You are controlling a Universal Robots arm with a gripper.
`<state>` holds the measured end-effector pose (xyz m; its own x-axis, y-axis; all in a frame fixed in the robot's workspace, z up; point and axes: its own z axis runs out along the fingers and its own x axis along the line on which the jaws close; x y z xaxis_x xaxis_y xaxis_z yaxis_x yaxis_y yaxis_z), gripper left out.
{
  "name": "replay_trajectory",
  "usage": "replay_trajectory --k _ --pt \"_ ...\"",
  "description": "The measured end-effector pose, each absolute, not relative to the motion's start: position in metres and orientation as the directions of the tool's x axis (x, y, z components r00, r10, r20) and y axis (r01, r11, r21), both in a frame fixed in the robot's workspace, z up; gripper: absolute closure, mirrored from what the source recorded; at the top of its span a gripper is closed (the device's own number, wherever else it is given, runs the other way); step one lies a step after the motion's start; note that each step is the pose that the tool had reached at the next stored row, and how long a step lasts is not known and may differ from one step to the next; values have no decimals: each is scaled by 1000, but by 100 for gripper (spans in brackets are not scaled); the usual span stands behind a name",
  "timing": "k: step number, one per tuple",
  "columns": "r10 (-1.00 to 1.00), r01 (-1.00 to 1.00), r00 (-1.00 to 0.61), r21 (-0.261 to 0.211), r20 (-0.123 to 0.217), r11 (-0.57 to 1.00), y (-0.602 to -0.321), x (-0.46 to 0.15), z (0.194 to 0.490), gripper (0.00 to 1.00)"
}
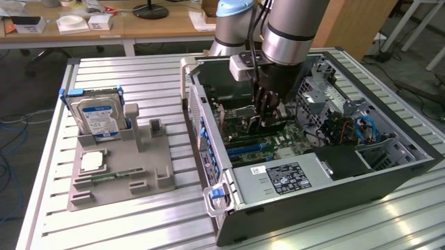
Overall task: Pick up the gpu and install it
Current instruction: 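Insert the gpu into the slot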
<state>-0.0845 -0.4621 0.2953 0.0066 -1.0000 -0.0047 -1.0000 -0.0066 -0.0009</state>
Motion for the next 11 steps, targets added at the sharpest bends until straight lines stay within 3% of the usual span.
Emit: replay_trajectory --k 11 --pt "-1000 -1000 7 -1 -5 -7 -462 -85 291 73"
